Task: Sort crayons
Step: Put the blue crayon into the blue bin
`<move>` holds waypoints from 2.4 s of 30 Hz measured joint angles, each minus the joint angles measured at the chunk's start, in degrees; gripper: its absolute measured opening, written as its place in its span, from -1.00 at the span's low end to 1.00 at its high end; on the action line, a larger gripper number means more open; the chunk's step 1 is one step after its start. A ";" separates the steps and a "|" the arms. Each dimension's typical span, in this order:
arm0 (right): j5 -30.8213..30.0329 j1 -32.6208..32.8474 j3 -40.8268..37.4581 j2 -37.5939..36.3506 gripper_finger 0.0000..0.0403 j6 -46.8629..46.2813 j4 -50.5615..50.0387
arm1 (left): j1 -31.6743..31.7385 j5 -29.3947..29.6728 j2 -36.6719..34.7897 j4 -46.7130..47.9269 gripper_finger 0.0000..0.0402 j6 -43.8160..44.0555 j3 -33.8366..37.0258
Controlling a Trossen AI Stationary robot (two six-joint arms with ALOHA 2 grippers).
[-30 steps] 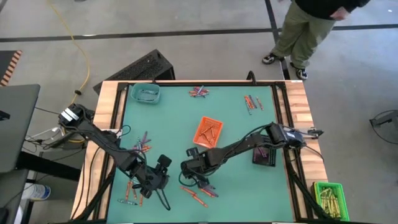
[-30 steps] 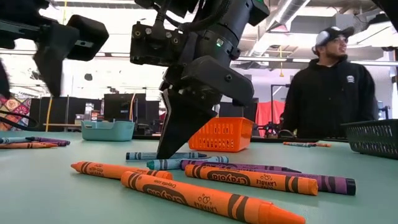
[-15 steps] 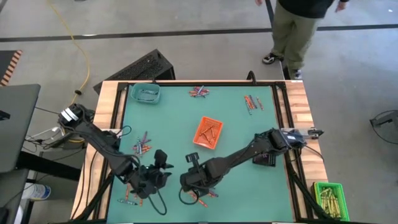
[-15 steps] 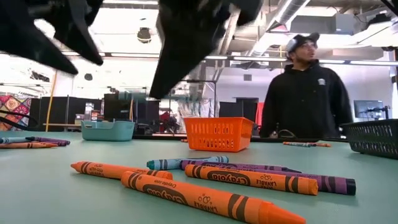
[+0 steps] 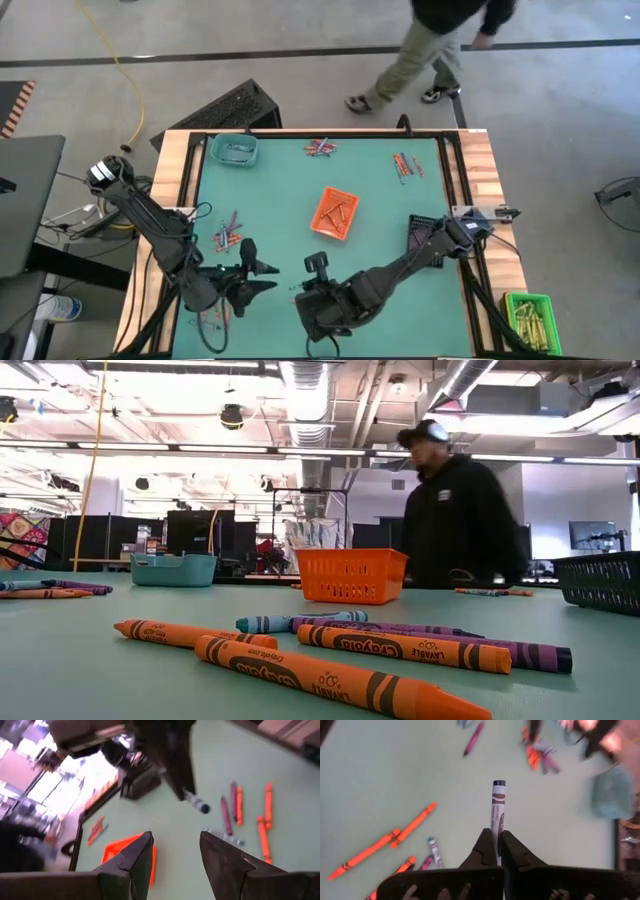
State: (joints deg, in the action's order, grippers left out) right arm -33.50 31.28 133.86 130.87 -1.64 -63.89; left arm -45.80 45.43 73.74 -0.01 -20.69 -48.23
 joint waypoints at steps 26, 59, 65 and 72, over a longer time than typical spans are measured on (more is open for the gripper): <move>-9.89 5.76 0.66 -3.02 -1.00 18.53 21.39 | 0.99 -19.34 0.52 -23.50 -0.24 -21.63 0.00; -2.30 4.08 0.66 -3.14 -1.00 24.07 30.30 | 1.17 -30.25 0.52 -30.36 -0.58 -28.05 0.00; -1.93 3.86 0.66 -3.13 -1.00 24.01 30.28 | 1.26 -30.65 0.52 -30.79 -0.72 -28.15 0.00; 0.44 3.32 0.66 -3.13 -0.99 22.46 30.30 | 1.79 -32.47 0.50 -30.71 -0.90 -28.31 0.00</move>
State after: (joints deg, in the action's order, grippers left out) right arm -33.06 34.59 134.52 127.74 20.82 -33.59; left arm -44.01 12.96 74.24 -30.72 -49.00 -48.23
